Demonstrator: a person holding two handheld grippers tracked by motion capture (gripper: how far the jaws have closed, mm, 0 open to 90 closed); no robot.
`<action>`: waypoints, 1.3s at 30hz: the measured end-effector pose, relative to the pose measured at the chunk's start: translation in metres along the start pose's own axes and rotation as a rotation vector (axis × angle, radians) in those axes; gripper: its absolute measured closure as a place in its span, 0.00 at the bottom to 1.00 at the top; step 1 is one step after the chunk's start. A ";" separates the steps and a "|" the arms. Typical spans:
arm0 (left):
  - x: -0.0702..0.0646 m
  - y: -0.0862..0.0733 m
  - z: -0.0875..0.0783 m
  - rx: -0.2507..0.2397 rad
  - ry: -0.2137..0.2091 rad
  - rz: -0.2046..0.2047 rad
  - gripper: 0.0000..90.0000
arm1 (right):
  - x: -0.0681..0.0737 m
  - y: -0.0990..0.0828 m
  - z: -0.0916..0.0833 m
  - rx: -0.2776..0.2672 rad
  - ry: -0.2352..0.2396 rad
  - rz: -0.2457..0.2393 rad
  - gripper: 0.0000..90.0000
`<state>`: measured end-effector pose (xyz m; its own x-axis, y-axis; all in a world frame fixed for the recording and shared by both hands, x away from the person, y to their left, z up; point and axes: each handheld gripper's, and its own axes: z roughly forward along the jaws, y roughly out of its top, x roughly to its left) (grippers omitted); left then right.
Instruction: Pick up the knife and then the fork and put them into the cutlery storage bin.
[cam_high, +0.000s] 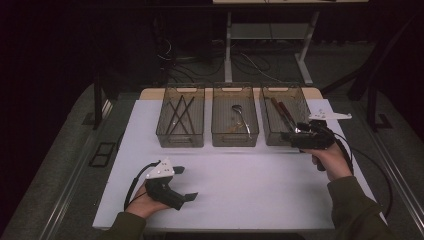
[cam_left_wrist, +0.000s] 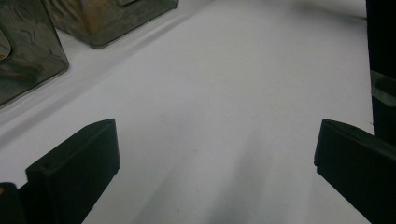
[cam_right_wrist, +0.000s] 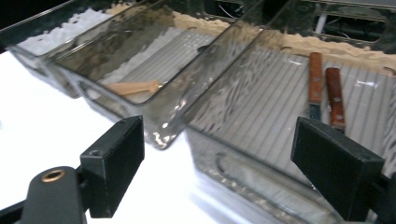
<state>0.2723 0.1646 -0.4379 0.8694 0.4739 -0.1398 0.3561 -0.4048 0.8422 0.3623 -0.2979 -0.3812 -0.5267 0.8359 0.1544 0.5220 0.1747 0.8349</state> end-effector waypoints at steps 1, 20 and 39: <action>0.000 0.000 0.000 0.005 -0.001 0.006 0.00 | 0.003 -0.002 -0.002 -0.005 0.004 -0.003 0.19; -0.002 0.000 -0.002 0.000 -0.004 0.009 0.00 | 0.040 -0.056 -0.010 0.035 0.093 -0.104 0.15; -0.003 0.000 -0.001 0.003 -0.004 0.008 0.00 | 0.053 -0.103 -0.028 0.078 0.146 -0.149 0.15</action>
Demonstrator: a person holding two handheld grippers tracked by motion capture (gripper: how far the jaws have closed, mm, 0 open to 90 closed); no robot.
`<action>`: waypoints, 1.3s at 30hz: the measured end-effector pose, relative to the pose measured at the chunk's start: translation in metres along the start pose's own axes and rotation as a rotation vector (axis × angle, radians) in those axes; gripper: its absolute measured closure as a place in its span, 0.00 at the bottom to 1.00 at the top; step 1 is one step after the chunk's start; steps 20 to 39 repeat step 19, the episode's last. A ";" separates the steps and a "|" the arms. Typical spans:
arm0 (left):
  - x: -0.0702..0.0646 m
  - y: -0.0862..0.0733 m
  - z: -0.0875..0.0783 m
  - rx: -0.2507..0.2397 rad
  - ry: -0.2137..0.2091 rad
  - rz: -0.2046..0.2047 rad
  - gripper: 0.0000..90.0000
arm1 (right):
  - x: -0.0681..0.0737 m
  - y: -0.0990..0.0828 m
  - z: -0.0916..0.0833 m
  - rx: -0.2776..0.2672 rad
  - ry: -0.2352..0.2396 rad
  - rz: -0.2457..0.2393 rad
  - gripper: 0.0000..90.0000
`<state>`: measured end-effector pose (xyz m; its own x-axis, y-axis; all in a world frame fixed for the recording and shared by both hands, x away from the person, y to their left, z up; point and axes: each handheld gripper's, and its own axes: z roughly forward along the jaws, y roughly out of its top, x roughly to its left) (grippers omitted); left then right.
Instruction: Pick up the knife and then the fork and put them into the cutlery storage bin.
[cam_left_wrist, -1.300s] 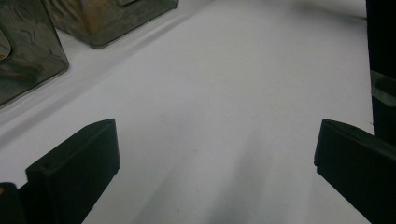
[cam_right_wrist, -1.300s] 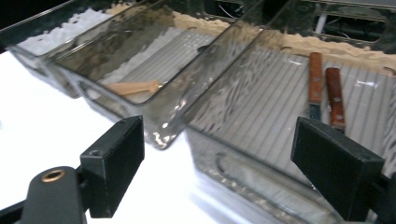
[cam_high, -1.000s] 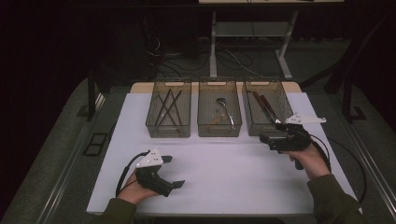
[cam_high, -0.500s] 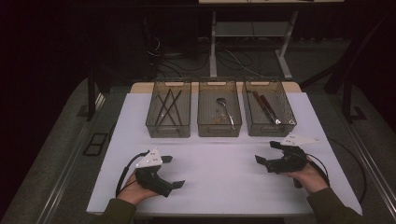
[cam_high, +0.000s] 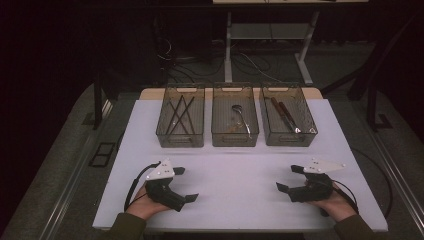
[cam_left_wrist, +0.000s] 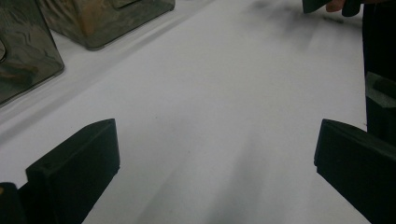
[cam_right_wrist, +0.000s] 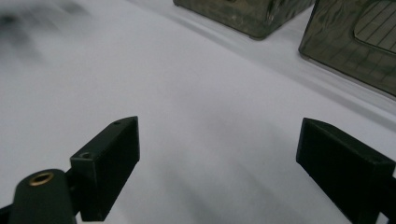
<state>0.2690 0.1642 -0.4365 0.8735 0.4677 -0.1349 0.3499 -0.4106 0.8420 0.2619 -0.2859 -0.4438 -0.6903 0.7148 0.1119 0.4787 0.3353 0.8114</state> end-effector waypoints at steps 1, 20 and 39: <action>0.000 0.000 0.000 0.000 0.000 -0.001 0.00 | 0.001 -0.001 -0.001 0.005 -0.008 -0.008 0.15; 0.000 -0.001 0.002 0.013 -0.001 0.001 0.00 | 0.000 -0.005 -0.003 0.020 -0.013 -0.018 0.15; 0.000 -0.001 0.002 0.013 -0.001 0.001 0.00 | 0.000 -0.005 -0.003 0.020 -0.013 -0.018 0.15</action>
